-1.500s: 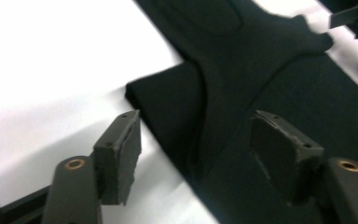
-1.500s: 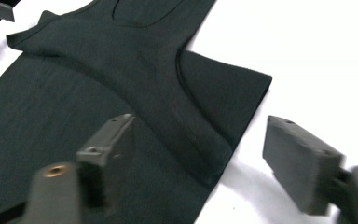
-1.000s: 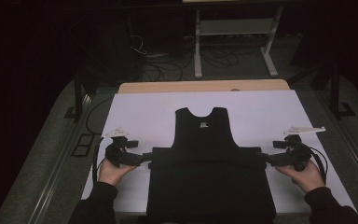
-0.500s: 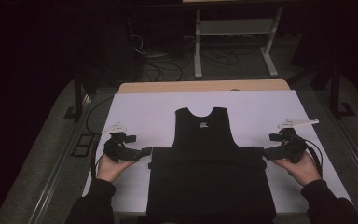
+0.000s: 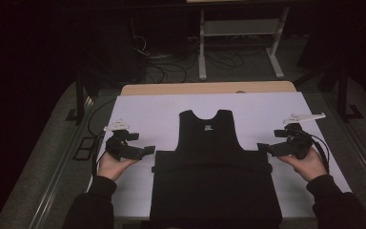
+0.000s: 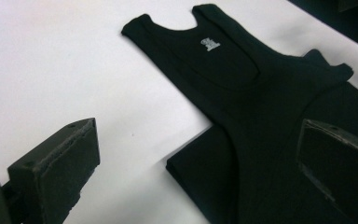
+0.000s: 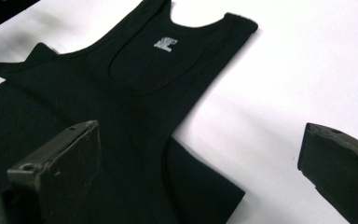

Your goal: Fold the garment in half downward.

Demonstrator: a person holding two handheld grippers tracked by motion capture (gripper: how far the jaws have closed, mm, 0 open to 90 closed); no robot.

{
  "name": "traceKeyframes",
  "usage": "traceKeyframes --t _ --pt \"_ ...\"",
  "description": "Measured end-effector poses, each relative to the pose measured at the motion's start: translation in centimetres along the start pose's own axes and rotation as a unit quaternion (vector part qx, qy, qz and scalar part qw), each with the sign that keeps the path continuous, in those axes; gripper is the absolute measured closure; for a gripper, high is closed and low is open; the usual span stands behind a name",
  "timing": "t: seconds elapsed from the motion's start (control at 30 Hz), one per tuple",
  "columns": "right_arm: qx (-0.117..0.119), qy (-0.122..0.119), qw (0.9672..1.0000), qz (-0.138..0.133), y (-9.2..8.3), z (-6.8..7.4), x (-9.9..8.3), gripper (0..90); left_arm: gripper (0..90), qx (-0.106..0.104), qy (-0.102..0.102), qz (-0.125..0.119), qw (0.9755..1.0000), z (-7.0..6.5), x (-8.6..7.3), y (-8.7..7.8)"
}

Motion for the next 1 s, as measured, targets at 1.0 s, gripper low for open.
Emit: traceKeyframes --t 1.0 --pt "0.016 -0.012 0.9996 -0.019 0.5 -0.7 4.9 0.0 0.0 -0.019 0.019 0.021 0.9994 0.1 4.9 1.7"
Point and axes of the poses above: each handheld gripper's, and its own axes: y roughly forward along the jaws, x roughly out of its top, z roughly to its left, the point moved 9 cm from there along y, roughly forward along the jaws, and after that the axes turned 8 degrees about -x, right-handed, at the moved point
